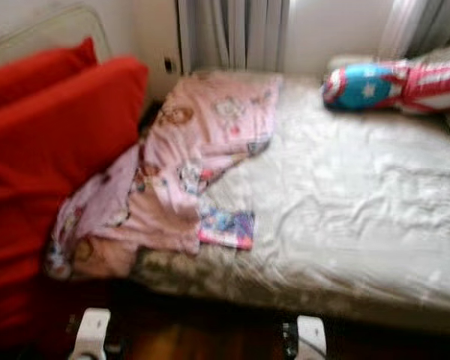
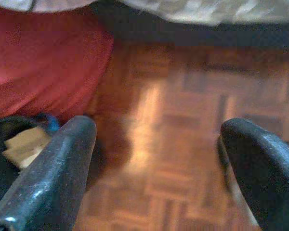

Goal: Clean up the room

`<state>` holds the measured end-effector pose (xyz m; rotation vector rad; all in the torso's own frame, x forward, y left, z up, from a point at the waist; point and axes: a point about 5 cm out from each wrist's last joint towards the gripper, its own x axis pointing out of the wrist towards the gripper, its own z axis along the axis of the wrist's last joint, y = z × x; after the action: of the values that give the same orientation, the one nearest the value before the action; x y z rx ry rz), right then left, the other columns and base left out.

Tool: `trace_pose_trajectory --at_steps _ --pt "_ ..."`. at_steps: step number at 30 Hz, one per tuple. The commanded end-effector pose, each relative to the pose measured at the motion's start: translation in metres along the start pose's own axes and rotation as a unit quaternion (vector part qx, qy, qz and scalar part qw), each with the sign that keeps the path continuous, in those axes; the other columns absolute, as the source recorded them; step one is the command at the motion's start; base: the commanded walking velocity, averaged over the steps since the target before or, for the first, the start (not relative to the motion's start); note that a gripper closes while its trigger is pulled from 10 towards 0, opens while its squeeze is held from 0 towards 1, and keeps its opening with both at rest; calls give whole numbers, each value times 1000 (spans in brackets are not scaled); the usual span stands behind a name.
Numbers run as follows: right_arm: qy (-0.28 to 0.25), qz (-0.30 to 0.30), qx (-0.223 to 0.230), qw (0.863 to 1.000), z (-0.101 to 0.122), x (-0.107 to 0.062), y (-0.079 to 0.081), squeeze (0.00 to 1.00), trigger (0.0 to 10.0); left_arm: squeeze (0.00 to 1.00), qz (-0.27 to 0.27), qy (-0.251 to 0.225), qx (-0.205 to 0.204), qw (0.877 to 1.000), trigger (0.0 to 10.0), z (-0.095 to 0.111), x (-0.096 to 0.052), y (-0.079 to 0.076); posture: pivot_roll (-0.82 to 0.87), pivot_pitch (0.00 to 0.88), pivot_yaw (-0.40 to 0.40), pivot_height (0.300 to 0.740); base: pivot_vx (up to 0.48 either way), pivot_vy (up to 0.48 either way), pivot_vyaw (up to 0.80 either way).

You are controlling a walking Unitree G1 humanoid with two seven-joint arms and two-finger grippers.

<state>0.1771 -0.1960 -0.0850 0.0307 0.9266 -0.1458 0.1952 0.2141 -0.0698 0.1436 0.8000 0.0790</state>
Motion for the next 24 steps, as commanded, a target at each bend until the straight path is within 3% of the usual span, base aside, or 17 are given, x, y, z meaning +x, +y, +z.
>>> trace_pose_trajectory --at_steps 1,24 --pt "18 -1 6 1000 -10 -2 -1 0 10000 0 -2 0 -1 1000 10000 -1 0 -1 -63 75 3 740 0 0 0" --pt "16 5 -7 1000 -10 -2 1 0 10000 0 -3 -6 -13 1000 10000 3 1 -1 -69 75 14 740 0 0 35"
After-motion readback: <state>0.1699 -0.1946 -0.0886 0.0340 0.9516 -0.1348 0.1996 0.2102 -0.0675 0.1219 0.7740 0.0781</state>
